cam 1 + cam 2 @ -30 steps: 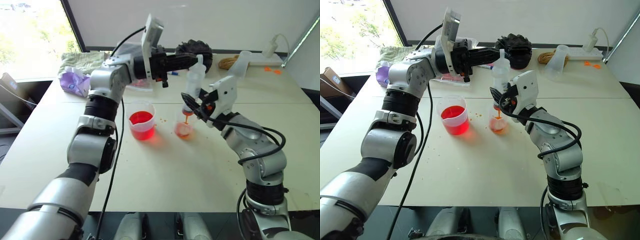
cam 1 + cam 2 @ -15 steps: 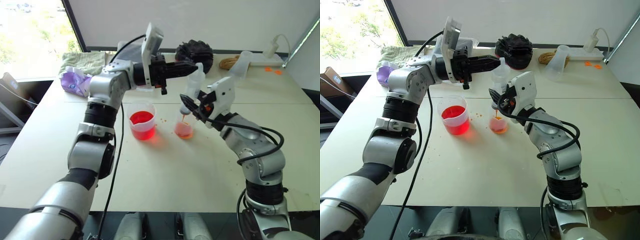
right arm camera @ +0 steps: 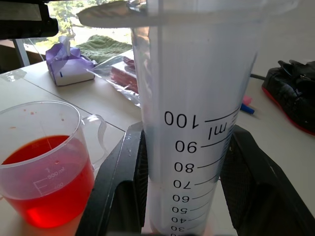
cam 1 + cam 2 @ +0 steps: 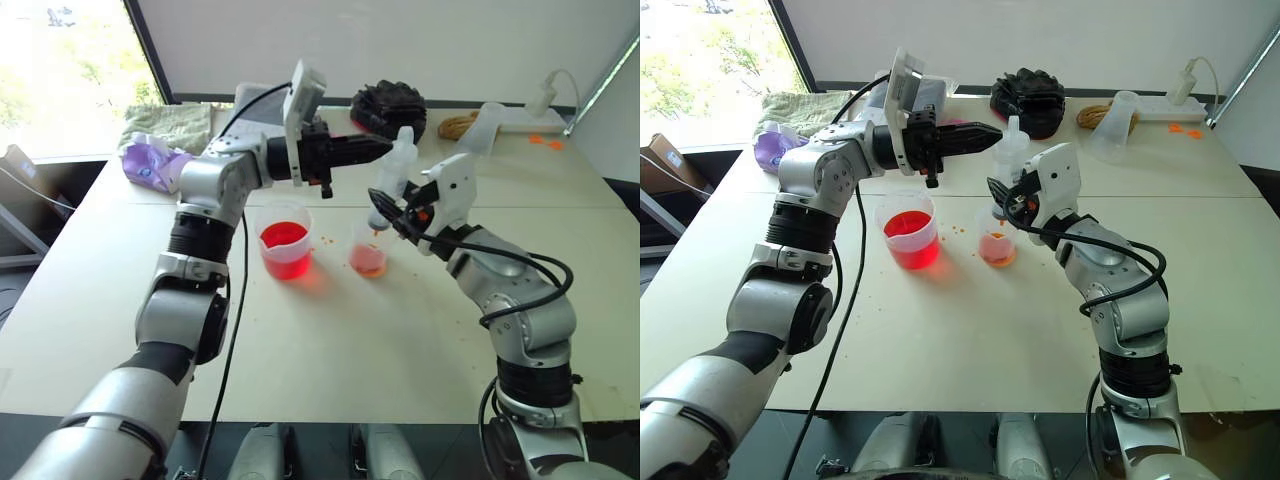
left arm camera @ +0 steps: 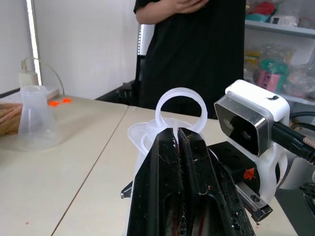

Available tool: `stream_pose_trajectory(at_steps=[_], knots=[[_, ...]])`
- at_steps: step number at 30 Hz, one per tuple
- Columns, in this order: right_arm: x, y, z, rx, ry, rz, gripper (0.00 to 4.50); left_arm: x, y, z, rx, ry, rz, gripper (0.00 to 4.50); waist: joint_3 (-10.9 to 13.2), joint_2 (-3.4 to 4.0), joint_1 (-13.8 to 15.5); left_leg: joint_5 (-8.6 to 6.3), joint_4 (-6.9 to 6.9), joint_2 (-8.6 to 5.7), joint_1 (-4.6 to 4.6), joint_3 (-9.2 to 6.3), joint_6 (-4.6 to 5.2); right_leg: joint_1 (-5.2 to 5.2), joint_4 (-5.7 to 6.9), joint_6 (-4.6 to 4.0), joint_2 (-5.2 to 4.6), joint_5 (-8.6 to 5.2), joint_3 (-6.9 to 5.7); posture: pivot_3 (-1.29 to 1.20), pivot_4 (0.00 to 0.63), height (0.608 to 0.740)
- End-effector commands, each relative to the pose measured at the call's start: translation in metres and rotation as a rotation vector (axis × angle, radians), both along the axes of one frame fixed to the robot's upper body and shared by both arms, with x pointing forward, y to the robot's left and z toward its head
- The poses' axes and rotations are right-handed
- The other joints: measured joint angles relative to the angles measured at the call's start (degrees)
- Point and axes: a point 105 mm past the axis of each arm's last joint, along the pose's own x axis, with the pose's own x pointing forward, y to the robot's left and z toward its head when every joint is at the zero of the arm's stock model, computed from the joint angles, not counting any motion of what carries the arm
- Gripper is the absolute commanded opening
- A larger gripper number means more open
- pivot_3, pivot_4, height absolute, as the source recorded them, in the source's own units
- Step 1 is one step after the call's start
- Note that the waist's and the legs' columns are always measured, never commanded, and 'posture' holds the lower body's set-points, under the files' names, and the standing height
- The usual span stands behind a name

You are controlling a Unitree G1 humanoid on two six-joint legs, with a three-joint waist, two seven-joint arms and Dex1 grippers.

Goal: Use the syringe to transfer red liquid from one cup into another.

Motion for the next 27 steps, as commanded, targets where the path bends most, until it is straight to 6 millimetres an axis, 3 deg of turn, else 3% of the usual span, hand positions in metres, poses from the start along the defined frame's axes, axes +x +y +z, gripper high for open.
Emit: stream_pose_trajectory(at_steps=[1, 8, 16, 27], knots=[[-0.009, 0.007, 0.031, 0.020, -0.115, 0.047, 1.44, -0.003, 0.000, 0.019, -0.030, -0.024, -0.003, 0.04, 0.0, 0.00, 0.0, 0.00, 0.03, 0.00, -0.01, 0.00, 0.01, 0.00, 0.01, 0.00, 0.00, 0.00, 0.00, 0.00, 0.150, 0.740], [-0.012, 0.011, 0.027, 0.028, -0.096, 0.066, 1.44, -0.003, 0.015, 0.042, -0.094, -0.053, 0.035, 0.04, 0.0, 0.00, 0.0, -0.01, 0.05, 0.00, -0.02, -0.02, 0.01, 0.00, 0.03, 0.00, -0.02, 0.00, 0.00, 0.00, 0.150, 0.740], [-0.013, 0.012, 0.024, 0.028, -0.079, 0.075, 1.44, -0.005, 0.041, 0.054, -0.129, -0.063, 0.093, 0.04, 0.0, 0.00, 0.0, -0.01, 0.05, 0.00, -0.02, -0.04, 0.01, 0.00, 0.03, 0.00, -0.02, 0.00, 0.00, 0.00, 0.150, 0.740], [-0.015, 0.011, 0.026, 0.018, -0.067, 0.086, 1.44, -0.014, 0.087, 0.027, -0.092, -0.011, 0.246, 0.04, 0.0, 0.01, 0.1, 0.00, 0.08, 0.03, -0.02, -0.05, -0.01, 0.00, 0.07, 0.00, -0.11, 0.00, 0.01, 0.00, 0.150, 0.740]])
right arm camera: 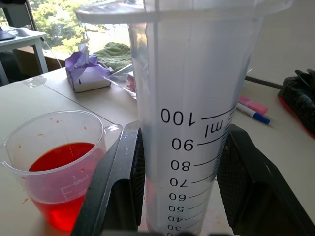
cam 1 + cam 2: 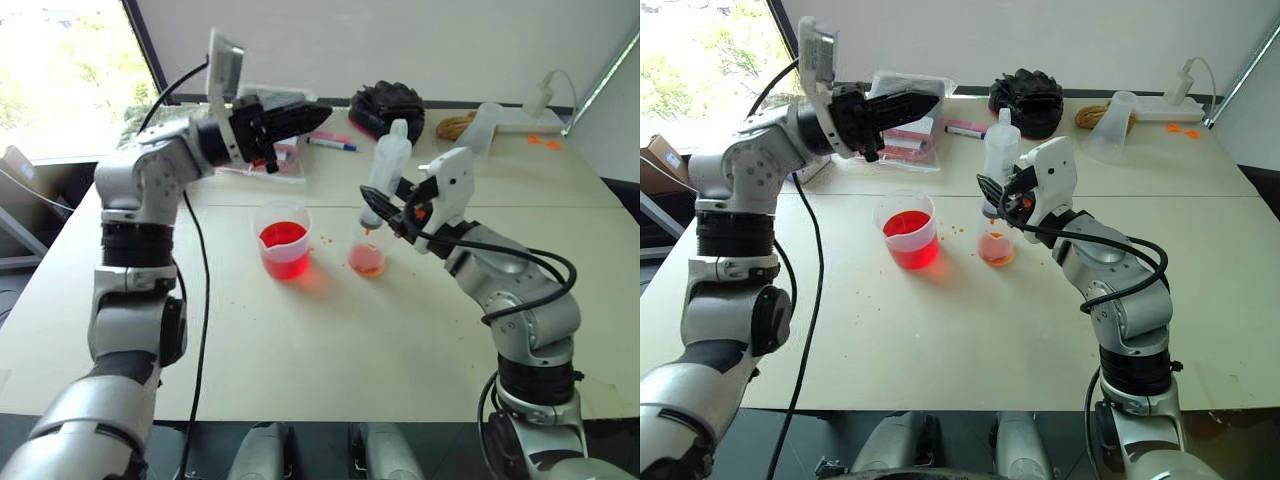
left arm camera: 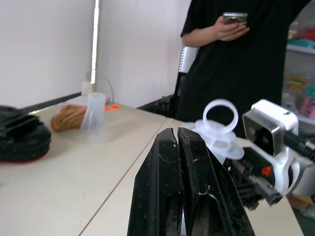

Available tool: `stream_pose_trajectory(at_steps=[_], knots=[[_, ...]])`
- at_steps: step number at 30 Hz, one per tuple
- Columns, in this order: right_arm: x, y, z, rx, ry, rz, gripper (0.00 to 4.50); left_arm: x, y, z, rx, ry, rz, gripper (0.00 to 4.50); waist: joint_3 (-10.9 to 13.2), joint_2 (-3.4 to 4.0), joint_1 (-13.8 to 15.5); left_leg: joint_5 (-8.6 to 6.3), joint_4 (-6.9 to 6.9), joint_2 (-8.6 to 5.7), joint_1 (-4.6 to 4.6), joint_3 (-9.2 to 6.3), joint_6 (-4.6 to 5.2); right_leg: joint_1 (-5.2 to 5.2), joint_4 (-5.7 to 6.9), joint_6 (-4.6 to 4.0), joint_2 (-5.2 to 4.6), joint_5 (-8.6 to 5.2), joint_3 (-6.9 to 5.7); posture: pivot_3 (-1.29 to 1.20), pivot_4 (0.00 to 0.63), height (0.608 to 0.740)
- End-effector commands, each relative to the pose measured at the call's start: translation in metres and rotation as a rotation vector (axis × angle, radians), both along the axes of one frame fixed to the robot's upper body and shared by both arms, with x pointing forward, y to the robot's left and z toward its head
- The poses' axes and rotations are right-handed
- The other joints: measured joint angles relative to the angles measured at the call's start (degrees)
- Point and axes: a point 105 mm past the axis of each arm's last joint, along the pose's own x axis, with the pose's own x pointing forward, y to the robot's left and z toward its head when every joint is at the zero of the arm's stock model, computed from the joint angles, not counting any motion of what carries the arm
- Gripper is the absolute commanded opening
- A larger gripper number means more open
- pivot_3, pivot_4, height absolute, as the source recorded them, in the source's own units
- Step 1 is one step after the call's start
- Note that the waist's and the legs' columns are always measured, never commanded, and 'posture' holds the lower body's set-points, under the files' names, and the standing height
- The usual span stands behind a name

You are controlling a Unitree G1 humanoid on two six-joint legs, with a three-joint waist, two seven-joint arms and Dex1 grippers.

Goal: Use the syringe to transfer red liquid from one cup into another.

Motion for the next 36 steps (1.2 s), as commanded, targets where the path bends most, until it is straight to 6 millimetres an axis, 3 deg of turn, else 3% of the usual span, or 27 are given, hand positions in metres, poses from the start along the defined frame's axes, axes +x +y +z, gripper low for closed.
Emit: stream_pose_trajectory(at_steps=[1, 8, 17, 25, 31, 36], knots=[[-0.009, 0.002, 0.019, 0.000, -0.074, 0.025, 1.44, -0.009, 0.010, 0.009, -0.016, -0.046, 0.031, 0.04, 0.0, 0.00, 0.1, 0.00, 0.01, -0.01, -0.01, 0.00, 0.00, 0.00, 0.00, 0.00, -0.01, 0.00, 0.00, 0.00, 0.150, 0.740], [-0.007, -0.005, 0.030, -0.007, -0.078, 0.022, 1.44, -0.013, 0.017, 0.000, -0.032, -0.018, 0.076, 0.04, 0.0, 0.00, 0.0, 0.00, 0.02, -0.01, -0.02, 0.00, 0.00, 0.00, 0.00, 0.00, -0.03, 0.00, 0.00, 0.00, 0.150, 0.740], [-0.016, -0.028, 0.078, 0.044, -0.027, 0.123, 1.44, -0.012, 0.017, -0.010, -0.061, 0.004, 0.091, 0.04, 0.0, 0.00, 0.0, -0.01, 0.02, -0.01, -0.02, 0.01, 0.01, 0.00, -0.01, 0.00, -0.07, 0.00, 0.00, 0.00, 0.150, 0.740], [0.006, -0.084, 0.106, 0.048, 0.231, -0.018, 1.44, -0.018, 0.017, -0.021, -0.056, 0.020, 0.071, 0.04, 0.0, 0.04, 0.0, -0.04, 0.00, -0.05, -0.02, 0.04, 0.07, 0.01, -0.05, -0.01, -0.25, 0.00, -0.08, 0.00, 0.150, 0.740], [0.027, -0.115, 0.079, -0.039, 0.578, -0.188, 1.44, -0.036, 0.022, -0.034, 0.005, 0.023, 0.026, 0.04, 0.0, 0.07, -0.3, -0.07, -0.10, -0.07, -0.03, 0.10, 0.11, -0.04, -0.13, -0.03, -0.32, -0.01, -0.05, 0.00, 0.150, 0.740], [0.037, -0.128, 0.033, -0.164, 0.785, -0.260, 1.44, -0.049, 0.025, -0.041, 0.072, 0.007, 0.008, 0.04, 0.0, 0.08, -0.1, -0.07, -0.10, -0.07, -0.06, 0.10, 0.11, -0.05, -0.17, -0.04, -0.34, -0.01, -0.06, 0.00, 0.150, 0.740]])
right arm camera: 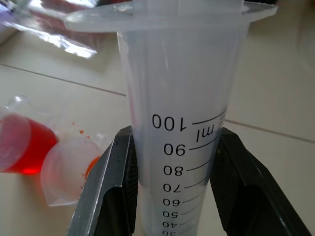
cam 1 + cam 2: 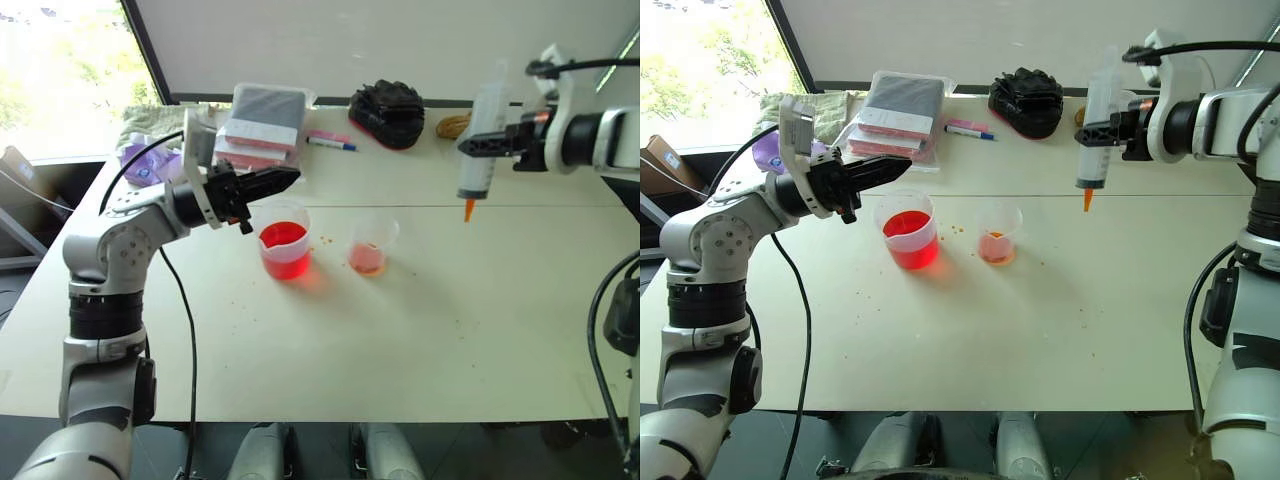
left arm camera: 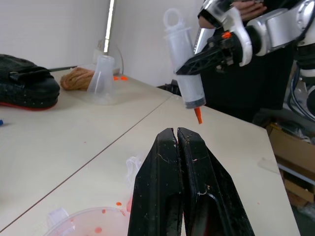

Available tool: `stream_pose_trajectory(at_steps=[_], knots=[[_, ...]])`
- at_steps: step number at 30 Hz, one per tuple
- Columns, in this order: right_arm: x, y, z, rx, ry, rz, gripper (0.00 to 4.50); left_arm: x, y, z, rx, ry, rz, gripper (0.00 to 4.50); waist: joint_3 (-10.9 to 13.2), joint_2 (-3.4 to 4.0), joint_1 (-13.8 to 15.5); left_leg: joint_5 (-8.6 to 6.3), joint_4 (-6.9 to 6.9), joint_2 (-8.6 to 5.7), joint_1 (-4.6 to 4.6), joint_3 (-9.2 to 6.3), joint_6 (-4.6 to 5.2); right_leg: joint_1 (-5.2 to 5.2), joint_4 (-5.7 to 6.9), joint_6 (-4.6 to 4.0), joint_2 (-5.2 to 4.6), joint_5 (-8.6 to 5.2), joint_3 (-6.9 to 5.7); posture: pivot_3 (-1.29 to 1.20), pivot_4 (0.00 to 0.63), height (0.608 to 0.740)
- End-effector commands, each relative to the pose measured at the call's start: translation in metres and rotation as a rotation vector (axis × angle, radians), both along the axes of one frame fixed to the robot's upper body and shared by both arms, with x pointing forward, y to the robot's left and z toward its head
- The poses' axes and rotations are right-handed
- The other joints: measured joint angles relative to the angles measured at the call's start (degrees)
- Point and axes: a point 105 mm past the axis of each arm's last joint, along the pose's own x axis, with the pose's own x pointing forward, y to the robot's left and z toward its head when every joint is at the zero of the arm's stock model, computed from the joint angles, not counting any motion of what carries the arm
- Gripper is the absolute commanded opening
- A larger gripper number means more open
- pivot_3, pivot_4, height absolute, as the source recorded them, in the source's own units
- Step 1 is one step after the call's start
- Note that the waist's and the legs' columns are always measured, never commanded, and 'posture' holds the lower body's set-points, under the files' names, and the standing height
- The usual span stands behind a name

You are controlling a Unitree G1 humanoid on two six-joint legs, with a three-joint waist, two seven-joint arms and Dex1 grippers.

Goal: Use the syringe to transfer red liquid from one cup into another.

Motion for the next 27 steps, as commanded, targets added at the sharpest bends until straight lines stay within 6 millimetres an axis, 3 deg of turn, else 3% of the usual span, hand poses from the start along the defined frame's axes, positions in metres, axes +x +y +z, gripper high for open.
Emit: stream_pose_trajectory(at_steps=[1, 9, 14, 27], knots=[[0.001, -0.005, -0.012, -0.058, 0.059, 0.020, 1.44, -0.013, -0.001, 0.006, 0.033, -0.053, -0.031, 0.04, 0.0, 0.02, 0.2, 0.00, 0.00, 0.00, -0.04, 0.00, 0.00, -0.03, 0.00, 0.00, 0.00, 0.00, 0.00, 0.00, 0.150, 0.740], [0.003, -0.014, -0.078, -0.124, 0.310, -0.057, 1.44, -0.020, 0.005, 0.005, 0.042, -0.048, 0.001, 0.04, 0.0, 0.03, 0.1, -0.01, 0.08, -0.03, -0.20, -0.04, 0.02, -0.12, -0.02, 0.01, -0.04, 0.01, -0.03, 0.00, 0.150, 0.740], [-0.001, -0.001, -0.096, -0.105, 0.398, -0.044, 1.44, -0.020, 0.004, 0.006, 0.037, -0.051, 0.012, 0.04, 0.0, 0.04, 0.1, -0.01, 0.08, -0.03, -0.20, -0.03, 0.02, -0.14, 0.00, 0.01, -0.05, 0.01, -0.03, 0.00, 0.150, 0.740], [0.005, 0.010, -0.113, -0.095, 0.451, -0.072, 1.44, -0.023, 0.007, 0.007, 0.026, -0.041, 0.042, 0.04, 0.0, 0.04, 0.0, -0.01, 0.08, -0.03, -0.19, -0.04, 0.00, -0.14, 0.00, 0.01, -0.04, 0.01, -0.03, 0.00, 0.150, 0.740]])
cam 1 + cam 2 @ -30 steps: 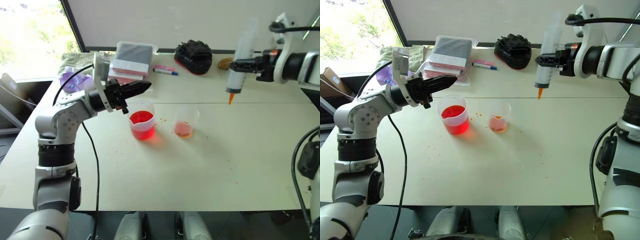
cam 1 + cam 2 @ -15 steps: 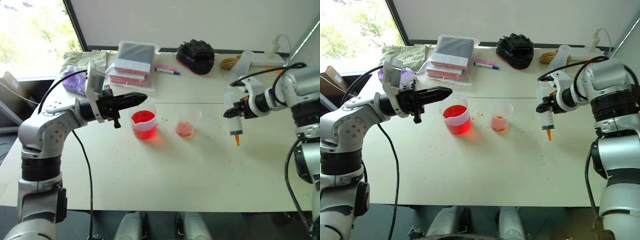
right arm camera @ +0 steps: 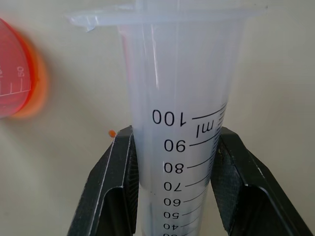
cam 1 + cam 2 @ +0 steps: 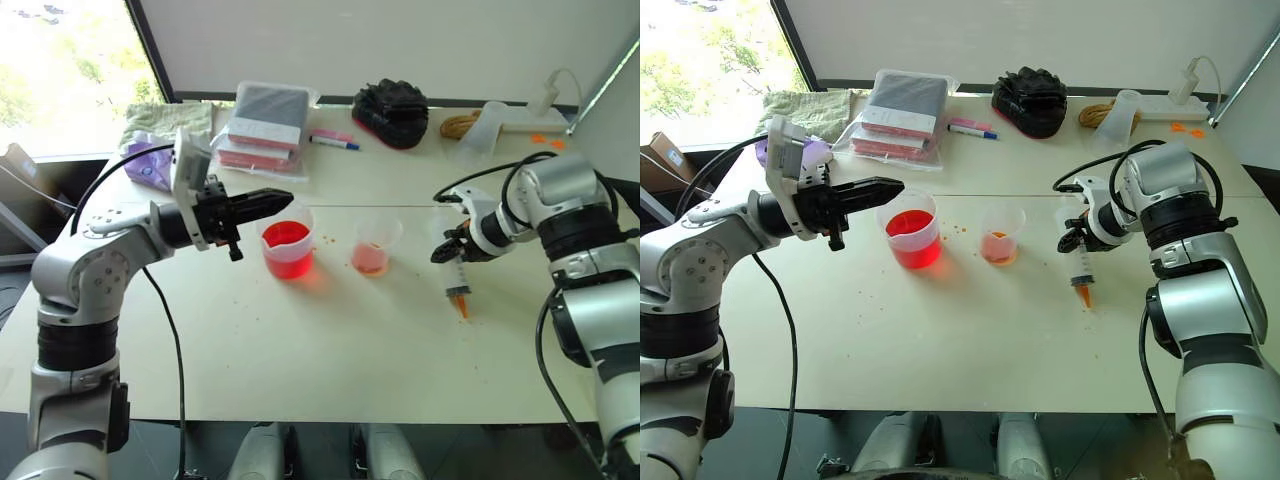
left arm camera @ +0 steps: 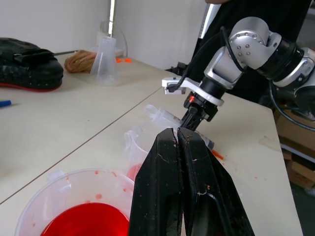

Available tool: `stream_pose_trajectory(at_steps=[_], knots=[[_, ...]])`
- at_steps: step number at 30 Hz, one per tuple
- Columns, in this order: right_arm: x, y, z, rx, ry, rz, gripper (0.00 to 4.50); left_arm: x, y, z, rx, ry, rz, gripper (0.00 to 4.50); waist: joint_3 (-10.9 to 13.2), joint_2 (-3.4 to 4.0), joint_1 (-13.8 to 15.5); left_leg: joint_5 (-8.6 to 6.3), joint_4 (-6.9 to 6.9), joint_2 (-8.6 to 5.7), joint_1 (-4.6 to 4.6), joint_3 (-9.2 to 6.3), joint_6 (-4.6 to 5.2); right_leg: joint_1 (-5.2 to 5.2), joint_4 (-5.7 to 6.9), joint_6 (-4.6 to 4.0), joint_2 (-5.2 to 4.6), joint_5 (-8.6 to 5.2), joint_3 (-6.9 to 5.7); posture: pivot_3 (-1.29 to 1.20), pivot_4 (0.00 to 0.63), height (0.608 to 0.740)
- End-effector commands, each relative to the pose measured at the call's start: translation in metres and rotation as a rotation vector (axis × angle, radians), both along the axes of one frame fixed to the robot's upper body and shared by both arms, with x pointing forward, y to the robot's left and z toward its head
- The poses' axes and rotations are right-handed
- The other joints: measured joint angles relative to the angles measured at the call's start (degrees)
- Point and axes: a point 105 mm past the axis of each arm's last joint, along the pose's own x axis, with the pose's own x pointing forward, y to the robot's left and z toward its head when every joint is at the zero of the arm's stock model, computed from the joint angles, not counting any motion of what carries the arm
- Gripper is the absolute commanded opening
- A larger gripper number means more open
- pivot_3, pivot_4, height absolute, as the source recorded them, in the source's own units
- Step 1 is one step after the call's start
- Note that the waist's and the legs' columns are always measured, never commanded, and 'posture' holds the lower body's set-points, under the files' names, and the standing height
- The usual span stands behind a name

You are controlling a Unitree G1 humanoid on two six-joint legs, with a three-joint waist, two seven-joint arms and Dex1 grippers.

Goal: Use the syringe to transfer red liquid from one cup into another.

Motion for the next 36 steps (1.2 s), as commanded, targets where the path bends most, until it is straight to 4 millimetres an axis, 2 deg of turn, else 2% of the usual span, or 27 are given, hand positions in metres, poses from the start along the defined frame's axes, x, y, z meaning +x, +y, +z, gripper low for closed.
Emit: stream_pose_trajectory(at_steps=[1, 6, 7, 15, 20, 23, 25, 29, 31, 34, 36], knots=[[0.006, 0.003, 0.005, 0.008, -0.033, -0.002, 1.94, -0.006, 0.002, 0.013, -0.024, -0.042, 0.002, 0.01, 0.0, 0.00, 0.0, 0.00, 0.00, 0.00, 0.00, 0.00, 0.00, 0.00, 0.00, 0.00, 0.00, 0.00, 0.00, 0.00, 0.150, 0.740], [0.008, 0.003, 0.006, 0.008, -0.043, -0.003, 4.39, -0.008, 0.003, 0.014, -0.024, -0.036, 0.002, 0.00, 0.0, 0.00, 0.0, 0.00, -0.01, 0.00, 0.00, 0.00, -0.01, -0.01, 0.01, 0.00, 0.00, 0.00, 0.00, 0.00, 0.150, 0.740], [0.009, 0.003, 0.007, 0.009, -0.048, -0.003, 4.47, -0.008, 0.003, 0.014, -0.024, -0.036, 0.002, 0.00, 0.0, 0.00, 0.0, 0.00, -0.01, 0.00, 0.00, 0.00, -0.01, -0.01, 0.01, 0.00, 0.00, 0.00, 0.00, 0.00, 0.150, 0.740], [0.006, 0.004, 0.021, 0.036, -0.092, 0.014, 4.47, -0.012, 0.003, 0.011, -0.026, -0.031, -0.011, 0.00, 0.0, 0.01, 0.0, 0.00, 0.00, -0.01, -0.01, 0.00, -0.01, -0.01, 0.00, 0.00, -0.01, 0.00, 0.00, 0.00, 0.150, 0.740], [0.007, -0.009, 0.053, 0.006, -0.230, 0.026, 4.47, -0.013, 0.004, 0.009, 0.002, -0.050, -0.011, 0.00, 0.0, 0.01, 0.1, 0.00, -0.01, -0.01, -0.03, -0.01, -0.01, -0.02, -0.01, 0.00, -0.02, 0.00, 0.00, 0.00, 0.150, 0.740], [0.000, -0.015, 0.073, 0.020, -0.307, 0.054, 4.47, -0.013, 0.011, 0.011, 0.015, -0.051, -0.001, 0.00, 0.0, 0.02, 0.1, -0.01, -0.01, -0.02, -0.04, -0.01, -0.01, -0.04, -0.02, 0.00, -0.03, 0.00, 0.00, 0.00, 0.150, 0.740], [-0.005, -0.017, 0.087, -0.049, -0.443, 0.188, 4.47, -0.016, 0.013, 0.011, 0.024, -0.047, -0.018, 0.00, 0.0, 0.01, 0.2, -0.01, -0.03, -0.02, -0.04, -0.04, 0.00, -0.04, -0.05, -0.01, -0.03, 0.00, -0.02, 0.00, 0.150, 0.740], [-0.038, -0.007, 0.107, -0.070, -0.563, 0.495, 4.47, -0.019, 0.015, 0.012, 0.045, -0.038, -0.042, 0.00, 0.0, 0.03, 0.2, -0.04, -0.04, -0.02, -0.09, -0.05, 0.05, -0.03, -0.13, 0.00, -0.03, 0.00, -0.04, 0.00, 0.150, 0.740], [-0.056, 0.000, 0.112, -0.041, -0.583, 0.607, 4.47, -0.019, 0.018, 0.012, 0.058, -0.038, -0.041, 0.00, 0.0, 0.03, 0.1, -0.05, -0.03, -0.02, -0.08, -0.04, 0.07, -0.03, -0.14, 0.00, -0.02, 0.00, -0.04, 0.00, 0.150, 0.740], [-0.072, 0.006, 0.115, -0.114, -0.724, 0.770, 4.47, -0.023, 0.022, 0.010, 0.083, -0.030, -0.052, 0.00, 0.0, 0.02, 0.0, -0.05, -0.05, 0.01, -0.03, -0.06, 0.07, 0.02, -0.12, 0.01, 0.01, 0.00, -0.05, 0.00, 0.150, 0.740], [-0.085, 0.015, 0.113, -0.057, -0.781, 0.844, 4.47, -0.026, 0.024, 0.006, 0.099, -0.017, -0.064, 0.00, 0.0, 0.02, 0.1, -0.05, -0.03, 0.02, 0.01, -0.05, 0.07, 0.05, -0.11, 0.01, 0.00, 0.00, -0.04, 0.00, 0.150, 0.740]])
